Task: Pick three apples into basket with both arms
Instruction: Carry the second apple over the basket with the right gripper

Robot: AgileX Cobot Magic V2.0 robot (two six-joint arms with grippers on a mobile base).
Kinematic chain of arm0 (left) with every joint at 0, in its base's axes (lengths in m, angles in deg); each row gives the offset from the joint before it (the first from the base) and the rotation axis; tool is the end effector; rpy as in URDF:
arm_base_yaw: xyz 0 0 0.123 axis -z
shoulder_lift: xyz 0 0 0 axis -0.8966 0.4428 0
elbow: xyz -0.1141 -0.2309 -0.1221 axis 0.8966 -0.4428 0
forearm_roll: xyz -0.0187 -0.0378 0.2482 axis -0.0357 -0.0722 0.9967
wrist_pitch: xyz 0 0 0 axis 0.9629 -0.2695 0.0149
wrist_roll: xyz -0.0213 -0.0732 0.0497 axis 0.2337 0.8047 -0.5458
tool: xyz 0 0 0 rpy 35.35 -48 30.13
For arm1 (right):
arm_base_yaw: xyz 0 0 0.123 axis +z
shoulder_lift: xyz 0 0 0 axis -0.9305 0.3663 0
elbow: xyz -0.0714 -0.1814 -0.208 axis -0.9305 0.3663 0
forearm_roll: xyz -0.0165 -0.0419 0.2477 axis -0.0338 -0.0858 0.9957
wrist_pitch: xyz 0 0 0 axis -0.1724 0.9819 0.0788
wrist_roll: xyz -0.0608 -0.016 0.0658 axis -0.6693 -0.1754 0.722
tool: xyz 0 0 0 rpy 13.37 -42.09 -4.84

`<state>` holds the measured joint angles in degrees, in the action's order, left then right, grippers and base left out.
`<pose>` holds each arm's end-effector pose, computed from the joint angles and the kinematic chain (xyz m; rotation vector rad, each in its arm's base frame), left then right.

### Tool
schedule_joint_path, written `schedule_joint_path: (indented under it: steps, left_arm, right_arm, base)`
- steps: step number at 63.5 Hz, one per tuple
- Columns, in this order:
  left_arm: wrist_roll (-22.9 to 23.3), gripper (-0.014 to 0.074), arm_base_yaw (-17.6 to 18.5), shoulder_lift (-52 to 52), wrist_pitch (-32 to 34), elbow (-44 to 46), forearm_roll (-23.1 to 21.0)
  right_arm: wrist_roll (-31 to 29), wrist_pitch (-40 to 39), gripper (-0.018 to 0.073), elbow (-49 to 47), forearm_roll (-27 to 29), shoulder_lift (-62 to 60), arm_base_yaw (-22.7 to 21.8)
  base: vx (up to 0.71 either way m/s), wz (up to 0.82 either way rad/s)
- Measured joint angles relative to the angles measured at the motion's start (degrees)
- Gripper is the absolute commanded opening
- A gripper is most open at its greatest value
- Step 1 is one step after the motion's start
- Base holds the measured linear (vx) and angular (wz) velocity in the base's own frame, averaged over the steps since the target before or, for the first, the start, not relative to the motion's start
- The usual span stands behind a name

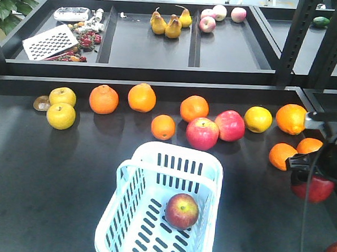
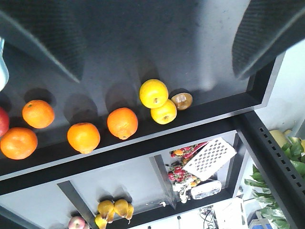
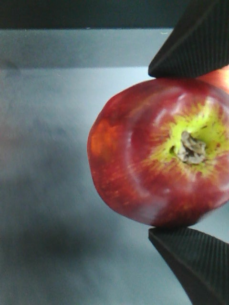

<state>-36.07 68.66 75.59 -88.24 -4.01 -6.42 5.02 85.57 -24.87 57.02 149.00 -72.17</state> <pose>0.1390 -0.0079 0.3961 0.2391 1.9196 0.1125 0.3151 -0.0220 0.2127 -0.0037 2.8561 -0.0561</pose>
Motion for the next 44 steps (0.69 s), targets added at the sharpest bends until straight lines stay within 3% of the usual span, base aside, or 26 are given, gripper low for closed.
schedule_joint_path:
  steps: [31, 38, 44]
  left_arm:
    - [0.0, 0.0590, 0.0, 0.0, 0.0, 0.0, 0.0]
    - [0.0, 0.0590, 0.0, 0.0, 0.0, 0.0, 0.0]
    - [0.0, 0.0590, 0.0, 0.0, 0.0, 0.0, 0.0]
  right_arm:
    - [-18.9, 8.9, 0.0027, 8.4, 23.0, -22.1, 0.1]
    - [-22.1, 10.8, 0.0027, 8.4, 25.5, -24.6, 3.1]
    - [-23.1, 12.4, 0.0027, 8.4, 26.0, -25.4, 8.6]
  base:
    - [0.00, 0.00]
    - [0.00, 0.00]
    - [0.00, 0.00]
